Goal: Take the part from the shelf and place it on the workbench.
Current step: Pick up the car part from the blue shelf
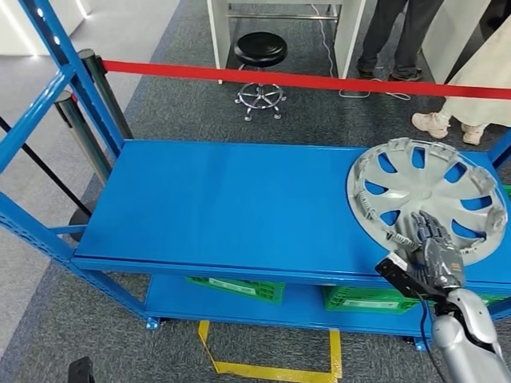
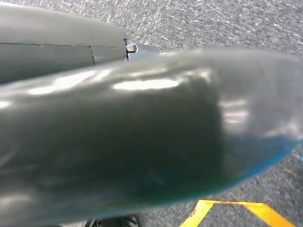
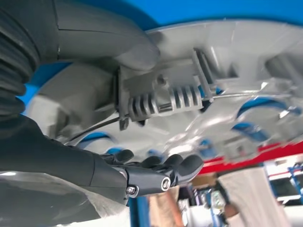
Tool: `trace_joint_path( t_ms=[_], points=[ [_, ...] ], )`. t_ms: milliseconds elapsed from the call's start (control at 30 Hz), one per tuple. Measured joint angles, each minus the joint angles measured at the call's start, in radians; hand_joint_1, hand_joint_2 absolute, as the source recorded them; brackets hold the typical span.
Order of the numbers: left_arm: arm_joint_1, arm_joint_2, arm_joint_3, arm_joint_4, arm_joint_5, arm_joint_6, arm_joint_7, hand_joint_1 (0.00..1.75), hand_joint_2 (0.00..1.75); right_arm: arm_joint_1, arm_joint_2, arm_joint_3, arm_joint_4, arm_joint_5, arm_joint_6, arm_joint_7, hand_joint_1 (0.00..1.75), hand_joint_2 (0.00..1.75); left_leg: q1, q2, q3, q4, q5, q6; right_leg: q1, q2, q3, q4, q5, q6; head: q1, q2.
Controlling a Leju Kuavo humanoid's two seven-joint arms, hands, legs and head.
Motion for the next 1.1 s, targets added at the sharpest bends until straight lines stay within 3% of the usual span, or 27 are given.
trace_joint_path(
  t_ms=[67, 133, 167, 233, 267, 300, 367, 400, 467, 500, 600, 633, 667, 700, 767, 833, 967, 1033, 1100],
  points=[
    [0.001, 0.001, 0.0, 0.0, 0.0, 0.001, 0.0, 0.0, 0.0, -0.011, 0.0, 0.001, 0.018, 0.016, 0.0, 0.016, 0.0, 1.75, 0.002, 0.0, -0.052, 0.122, -0.062, -0.008, 0.0, -0.001, 0.002, 0.0, 0.0, -0.007, -0.002, 0.0],
    [0.004, 0.002, 0.0, 0.0, 0.0, 0.001, 0.0, 0.0, 0.0, -0.018, 0.0, 0.002, 0.034, 0.023, 0.0, 0.026, 0.0, 1.75, 0.004, 0.0, -0.09, 0.211, -0.088, -0.011, 0.0, -0.001, 0.003, 0.0, 0.0, -0.008, -0.002, 0.0],
    [0.005, 0.003, 0.001, 0.0, 0.0, 0.001, 0.0, 0.0, 0.0, -0.022, 0.0, 0.002, 0.041, 0.025, 0.0, 0.031, 0.0, 1.75, 0.005, 0.0, -0.087, 0.206, -0.073, -0.011, 0.0, -0.001, 0.004, 0.0, 0.0, -0.008, -0.002, 0.0],
    [0.006, 0.003, 0.001, 0.001, 0.0, 0.001, 0.0, 0.0, 0.0, -0.028, -0.002, 0.002, 0.052, 0.032, 0.0, 0.044, 0.0, 1.75, 0.007, 0.0, -0.033, 0.099, -0.01, -0.008, 0.001, 0.0, 0.007, 0.0, 0.0, -0.006, -0.002, 0.0],
    [0.005, 0.003, 0.001, 0.001, 0.0, 0.001, 0.0, 0.0, 0.0, -0.03, -0.004, 0.002, 0.057, 0.041, 0.0, 0.055, 0.21, 1.75, 0.008, 0.0, 0.0, 0.032, 0.014, -0.006, 0.003, 0.0, 0.007, 0.002, -0.001, -0.003, -0.002, 0.0],
    [0.004, 0.004, 0.001, 0.001, 0.0, 0.001, 0.0, 0.0, 0.0, -0.031, -0.008, 0.002, 0.061, 0.054, -0.001, 0.07, 0.65, 1.75, 0.008, 0.0, 0.023, -0.016, 0.027, -0.003, 0.005, 0.001, 0.007, 0.003, -0.002, 0.002, -0.001, 0.0],
    [0.004, 0.003, 0.001, 0.001, 0.0, 0.002, 0.001, 0.0, 0.0, -0.035, -0.016, 0.003, 0.07, 0.086, 0.002, 0.101, 1.52, 1.75, 0.006, -0.002, 0.037, -0.05, 0.027, 0.005, 0.009, 0.002, 0.004, 0.003, 0.0, 0.013, -0.001, 0.0],
    [0.005, 0.003, 0.001, 0.001, 0.0, 0.002, 0.002, 0.0, 0.0, -0.037, -0.019, 0.003, 0.076, 0.098, 0.009, 0.112, 1.75, 1.75, 0.006, -0.002, 0.035, -0.051, 0.029, 0.012, 0.008, 0.003, 0.005, -0.001, 0.002, 0.019, 0.0, 0.0],
    [0.007, 0.003, 0.001, 0.001, 0.0, 0.003, 0.003, 0.0, 0.0, -0.041, -0.027, 0.003, 0.088, 0.108, 0.033, 0.116, 1.75, 1.75, 0.008, 0.0, 0.035, -0.056, 0.035, 0.026, 0.006, 0.003, -0.004, 0.011, -0.01, 0.029, 0.001, 0.0],
    [0.007, 0.003, 0.002, 0.001, -0.001, 0.003, 0.003, 0.0, 0.0, -0.043, -0.031, 0.003, 0.094, 0.106, 0.049, 0.112, 1.75, 1.75, 0.01, 0.002, 0.034, -0.058, 0.038, 0.032, 0.006, 0.002, -0.02, 0.041, -0.031, 0.033, 0.002, 0.0],
    [0.007, 0.003, 0.002, 0.001, -0.003, 0.003, 0.003, 0.0, 0.0, -0.047, -0.041, 0.002, 0.112, 0.097, 0.081, 0.094, 1.75, 1.75, 0.008, 0.003, 0.028, -0.059, 0.042, 0.042, 0.006, 0.001, -0.105, 0.225, -0.124, 0.039, 0.006, 0.0],
    [0.008, 0.003, 0.002, 0.001, -0.003, 0.003, 0.003, 0.0, 0.0, -0.048, -0.042, 0.002, 0.116, 0.096, 0.085, 0.089, 1.75, 1.75, 0.006, 0.004, 0.027, -0.058, 0.043, 0.043, 0.006, 0.001, -0.123, 0.268, -0.135, 0.038, 0.006, 0.0],
    [0.009, 0.003, 0.002, 0.001, -0.003, 0.002, 0.003, 0.0, 0.0, -0.049, -0.044, 0.002, 0.119, 0.094, 0.088, 0.085, 1.75, 1.75, 0.004, 0.003, 0.027, -0.058, 0.043, 0.044, 0.006, 0.001, -0.126, 0.277, -0.128, 0.037, 0.006, 0.0],
    [0.009, 0.003, 0.002, 0.001, -0.003, 0.002, 0.003, 0.0, 0.0, -0.052, -0.046, 0.002, 0.121, 0.091, 0.093, 0.081, 1.75, 1.75, 0.003, 0.003, 0.028, -0.058, 0.043, 0.044, 0.007, 0.001, -0.108, 0.247, -0.104, 0.033, 0.006, 0.0],
    [0.009, 0.001, 0.002, 0.001, -0.003, 0.001, 0.003, 0.0, 0.0, -0.062, -0.053, 0.002, 0.123, 0.084, 0.108, 0.071, 1.75, 1.75, -0.001, 0.002, 0.031, -0.058, 0.043, 0.044, 0.012, 0.0, -0.037, 0.111, -0.042, 0.016, 0.006, 0.0],
    [0.008, -0.001, 0.002, 0.001, -0.003, 0.002, 0.002, 0.0, 0.0, -0.073, -0.06, 0.002, 0.124, 0.075, 0.126, 0.057, 1.75, 1.75, -0.004, 0.001, 0.031, -0.056, 0.043, 0.039, 0.017, -0.002, 0.015, 0.007, -0.015, 0.004, 0.005, 0.0],
    [0.007, -0.003, 0.002, 0.001, -0.003, 0.006, 0.002, 0.0, 0.0, -0.085, -0.07, 0.005, 0.128, 0.051, 0.152, 0.024, 1.75, 1.75, 0.0, 0.0, 0.03, -0.051, 0.037, 0.018, 0.016, -0.004, 0.036, -0.027, -0.008, -0.004, 0.004, 0.0],
    [0.007, -0.003, 0.003, 0.002, -0.003, 0.008, 0.001, 0.0, 0.0, -0.09, -0.071, 0.009, 0.131, 0.042, 0.158, 0.014, 1.75, 1.75, 0.002, 0.0, 0.005, 0.013, -0.006, 0.005, 0.009, -0.008, 0.05, -0.039, 0.001, -0.01, -0.001, 0.0],
    [0.008, -0.004, 0.005, 0.002, -0.003, 0.008, 0.0, 0.0, 0.0, -0.093, -0.071, 0.013, 0.135, 0.037, 0.159, 0.011, 1.75, 1.75, 0.008, 0.001, -0.048, 0.136, -0.069, -0.007, 0.008, -0.01, 0.051, -0.041, 0.002, -0.013, -0.004, 0.0]
  ],
)
